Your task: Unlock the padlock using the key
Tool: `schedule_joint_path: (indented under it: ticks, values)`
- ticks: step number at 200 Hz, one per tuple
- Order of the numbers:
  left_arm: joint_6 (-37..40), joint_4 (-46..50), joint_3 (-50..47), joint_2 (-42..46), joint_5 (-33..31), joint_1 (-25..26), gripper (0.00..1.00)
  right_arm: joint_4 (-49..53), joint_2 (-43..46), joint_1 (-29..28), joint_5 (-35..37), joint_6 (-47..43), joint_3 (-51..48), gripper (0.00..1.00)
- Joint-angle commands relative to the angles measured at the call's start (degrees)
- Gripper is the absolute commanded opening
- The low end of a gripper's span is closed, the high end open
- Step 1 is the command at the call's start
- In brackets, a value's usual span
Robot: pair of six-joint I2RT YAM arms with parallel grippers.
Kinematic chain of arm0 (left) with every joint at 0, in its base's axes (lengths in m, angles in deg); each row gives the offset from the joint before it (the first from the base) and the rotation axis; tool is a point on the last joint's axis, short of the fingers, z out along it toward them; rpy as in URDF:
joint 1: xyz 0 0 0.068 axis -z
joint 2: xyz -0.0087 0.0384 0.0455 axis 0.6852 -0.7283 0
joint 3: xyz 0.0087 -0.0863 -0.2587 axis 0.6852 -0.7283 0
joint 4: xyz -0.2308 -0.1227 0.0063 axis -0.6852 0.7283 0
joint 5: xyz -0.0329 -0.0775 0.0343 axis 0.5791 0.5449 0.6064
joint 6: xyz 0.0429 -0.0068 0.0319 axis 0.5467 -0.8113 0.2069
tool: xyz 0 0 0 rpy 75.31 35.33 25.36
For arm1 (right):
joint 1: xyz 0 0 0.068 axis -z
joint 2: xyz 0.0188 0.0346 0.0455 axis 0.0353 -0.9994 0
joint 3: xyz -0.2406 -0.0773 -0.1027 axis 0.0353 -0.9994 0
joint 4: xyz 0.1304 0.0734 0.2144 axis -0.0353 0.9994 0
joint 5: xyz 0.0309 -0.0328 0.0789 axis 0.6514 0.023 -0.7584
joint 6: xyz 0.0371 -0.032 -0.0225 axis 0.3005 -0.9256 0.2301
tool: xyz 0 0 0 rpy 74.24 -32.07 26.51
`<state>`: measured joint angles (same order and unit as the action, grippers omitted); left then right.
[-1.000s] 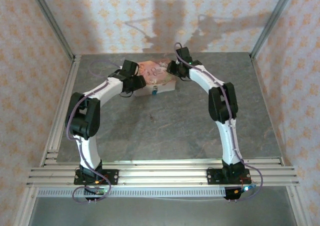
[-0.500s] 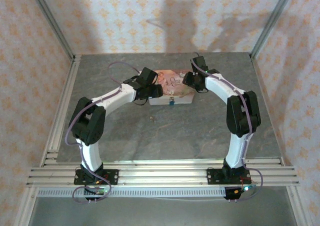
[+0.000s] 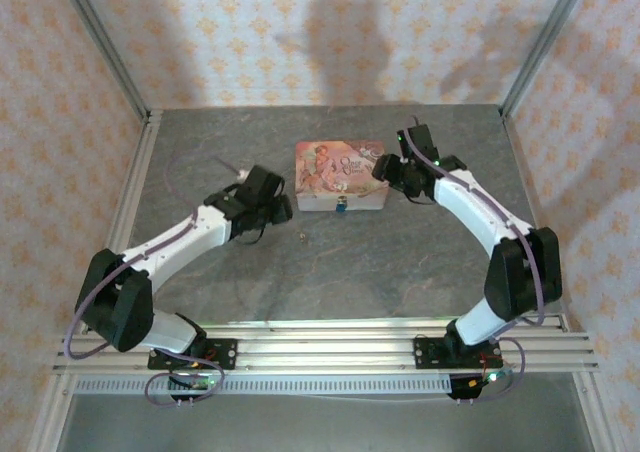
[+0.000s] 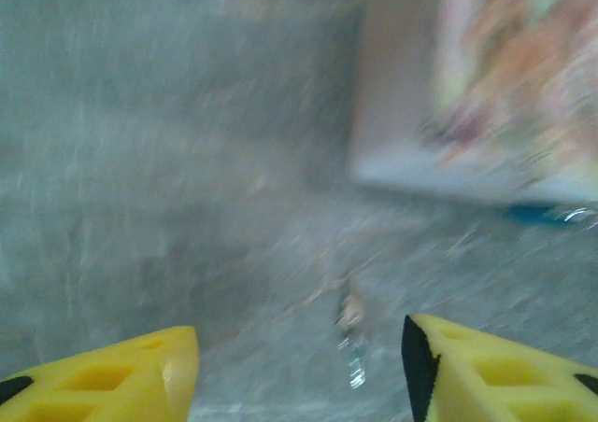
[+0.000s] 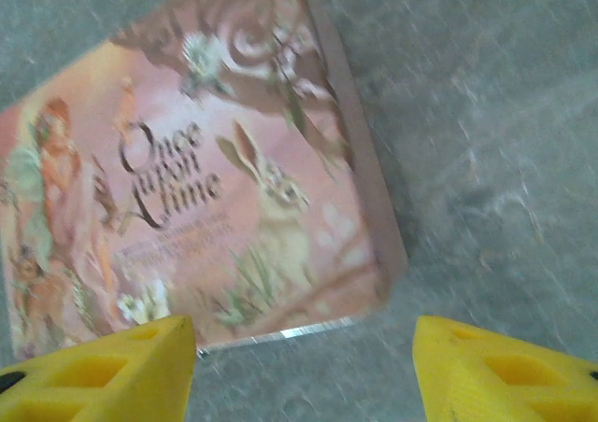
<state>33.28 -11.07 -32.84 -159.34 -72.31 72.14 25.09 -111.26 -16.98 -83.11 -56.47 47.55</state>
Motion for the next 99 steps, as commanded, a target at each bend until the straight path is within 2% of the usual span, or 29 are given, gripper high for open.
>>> schedule_joint_path:
  ticks: [1, 42, 59, 99]
  values:
    - [-7.55, -9.17, -7.02, 1.38, 4.83, 1.12, 0.54, -1.94, 3.98, -0.96, -0.63, 2.68, -5.71, 0.63]
    - [-8.28, -16.30, -7.25, -4.72, 10.37, 1.78, 0.49, -4.07, 7.99, -5.79, 0.83, 4.47, -14.12, 0.63]
    - [-8.94, -19.51, -7.14, -7.67, 11.97, 2.02, 0.40, -5.05, 8.39, -6.39, -0.09, 5.46, -16.81, 0.63]
    - [-10.29, -22.74, -6.46, -12.89, 12.96, 2.49, 0.33, -5.20, 10.51, -6.66, 0.90, 5.63, -20.18, 0.63]
